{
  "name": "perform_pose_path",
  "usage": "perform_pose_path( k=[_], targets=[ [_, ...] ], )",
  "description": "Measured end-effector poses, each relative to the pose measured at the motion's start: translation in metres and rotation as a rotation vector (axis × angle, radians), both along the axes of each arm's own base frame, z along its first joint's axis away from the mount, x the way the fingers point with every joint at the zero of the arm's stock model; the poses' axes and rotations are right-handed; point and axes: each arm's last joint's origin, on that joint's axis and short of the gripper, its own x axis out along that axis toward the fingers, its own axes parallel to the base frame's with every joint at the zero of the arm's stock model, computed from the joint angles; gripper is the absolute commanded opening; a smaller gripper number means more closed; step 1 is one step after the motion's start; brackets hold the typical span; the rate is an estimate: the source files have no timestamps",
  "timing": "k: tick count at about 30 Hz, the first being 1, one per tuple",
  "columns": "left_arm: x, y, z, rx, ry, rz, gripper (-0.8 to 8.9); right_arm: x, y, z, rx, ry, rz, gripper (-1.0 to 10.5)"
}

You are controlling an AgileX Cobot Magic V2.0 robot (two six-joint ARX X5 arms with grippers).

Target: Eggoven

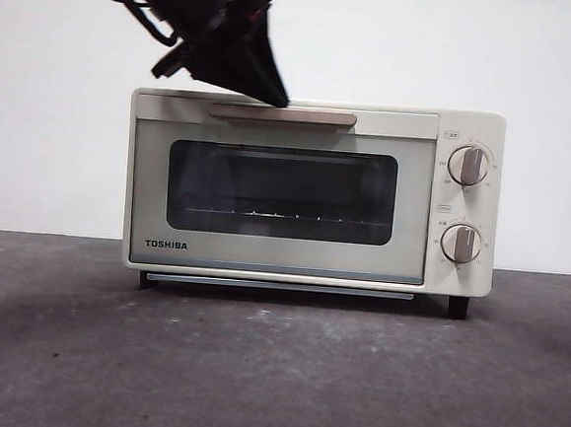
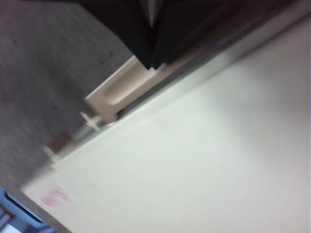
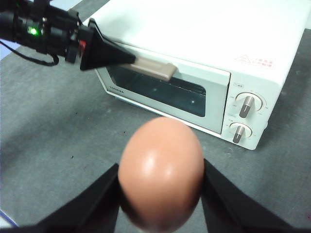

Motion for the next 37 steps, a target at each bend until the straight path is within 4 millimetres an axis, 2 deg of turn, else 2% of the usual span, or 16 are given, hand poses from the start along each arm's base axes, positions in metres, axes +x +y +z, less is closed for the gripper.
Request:
perform_pose_path(
  k=[5, 10, 14, 16, 21, 26, 29, 32, 37],
  targets=[
    [-0.022, -0.020, -0.009, 0.041, 0.106, -0.128, 0.06, 0.000, 0.000, 0.000, 0.000, 0.000, 0.000, 0.0],
    [-0.041, -0.032, -0.027, 0.121, 0.234, -0.195, 0.06, 0.000, 0.000, 0.000, 0.000, 0.000, 0.000, 0.0],
    [-0.055, -0.040, -0.031, 0.160, 0.289, -0.248, 0.06, 0.002, 0.002, -0.001, -0.009, 0.008, 0.000, 0.0],
    [-0.062, -0.041, -0.027, 0.158, 0.281, -0.263, 0.06, 0.008, 0.008, -0.004, -0.027, 0.027, -0.001, 0.0],
    [-0.080, -0.015, 0.023, 0.048, 0.150, -0.236, 0.06, 0.026, 0.026, -0.010, -0.053, 0.056, 0.003, 0.0],
    [-0.088, 0.020, 0.053, -0.017, 0.066, -0.149, 0.06, 0.038, 0.039, -0.013, -0.040, 0.053, 0.014, 0.0],
    [-0.099, 0.043, 0.067, -0.060, 0.018, -0.098, 0.06, 0.050, 0.049, -0.027, -0.027, 0.089, 0.054, 0.0],
    [-0.110, 0.068, 0.065, -0.080, 0.000, -0.034, 0.06, 0.063, 0.058, -0.050, -0.023, 0.138, 0.075, 0.0],
    [-0.129, 0.103, 0.033, -0.077, 0.039, 0.085, 0.06, 0.087, 0.068, -0.082, 0.015, 0.175, 0.067, 0.0]
  ],
)
